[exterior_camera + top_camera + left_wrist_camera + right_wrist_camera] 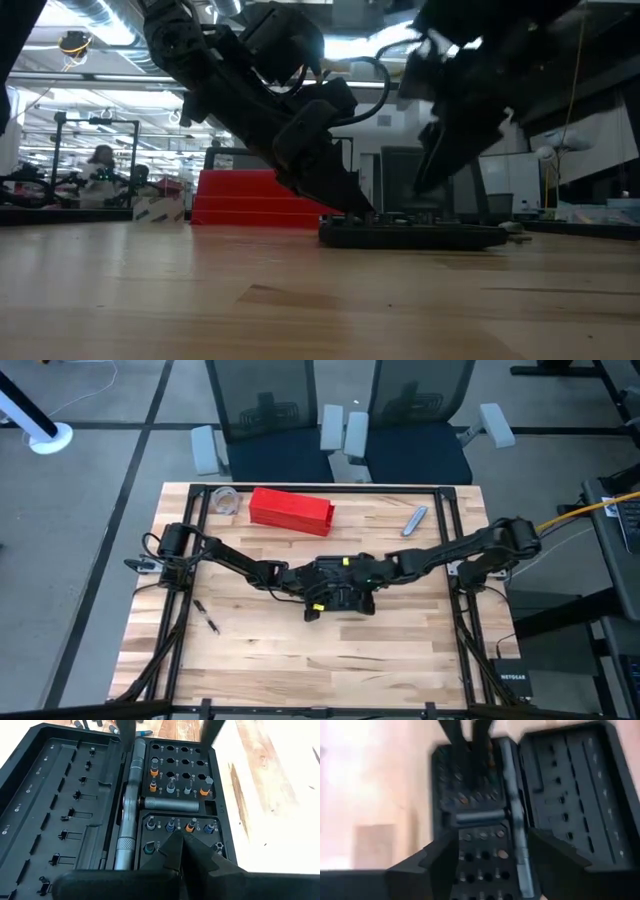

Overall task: Prefit tool cases
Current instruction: Remove the screwdriver bit from the tool case

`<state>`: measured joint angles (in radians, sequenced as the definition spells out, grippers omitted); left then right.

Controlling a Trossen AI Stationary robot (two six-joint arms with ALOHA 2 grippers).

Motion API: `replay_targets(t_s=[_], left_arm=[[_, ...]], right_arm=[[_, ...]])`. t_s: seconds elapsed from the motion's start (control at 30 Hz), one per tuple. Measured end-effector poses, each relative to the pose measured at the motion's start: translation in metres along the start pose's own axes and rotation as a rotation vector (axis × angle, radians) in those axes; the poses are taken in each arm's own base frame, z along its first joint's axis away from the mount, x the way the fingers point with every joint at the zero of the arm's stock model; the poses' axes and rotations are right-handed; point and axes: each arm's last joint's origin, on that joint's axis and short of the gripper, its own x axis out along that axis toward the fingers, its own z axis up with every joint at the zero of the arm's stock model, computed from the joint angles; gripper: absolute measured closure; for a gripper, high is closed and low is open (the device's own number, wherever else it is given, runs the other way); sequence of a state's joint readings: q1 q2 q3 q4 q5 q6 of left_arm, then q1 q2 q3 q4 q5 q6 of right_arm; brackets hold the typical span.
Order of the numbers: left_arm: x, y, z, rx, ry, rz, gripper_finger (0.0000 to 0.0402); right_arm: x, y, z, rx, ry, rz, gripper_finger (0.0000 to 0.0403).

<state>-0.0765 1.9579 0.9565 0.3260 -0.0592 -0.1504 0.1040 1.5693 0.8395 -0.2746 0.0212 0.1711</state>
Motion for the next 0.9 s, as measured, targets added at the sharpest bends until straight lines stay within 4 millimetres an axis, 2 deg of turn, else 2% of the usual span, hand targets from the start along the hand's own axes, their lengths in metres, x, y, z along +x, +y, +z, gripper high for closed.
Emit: replay_targets(t_s=[0.1, 0.37, 0.9], left_arm=[[0.0, 0.0, -0.0002, -0.001, 0.002, 0.001, 0.0401], [0.0, 0.0001, -0.0002, -0.004, 0.002, 0.003, 0.0401], [0.0, 0.0, -0.0002, -0.003, 0.001, 0.004, 0.0401]], right_arm=[[0.0064, -0.0009, -0.0016, -0.004, 0.07, -0.037, 0.0192], [0.0056, -0.0007, -0.0033, -0.007, 0.099, -0.03, 0.0242], [0.0108, -0.0013, -0.0067, -0.028, 0.087, -0.036, 0.0253]])
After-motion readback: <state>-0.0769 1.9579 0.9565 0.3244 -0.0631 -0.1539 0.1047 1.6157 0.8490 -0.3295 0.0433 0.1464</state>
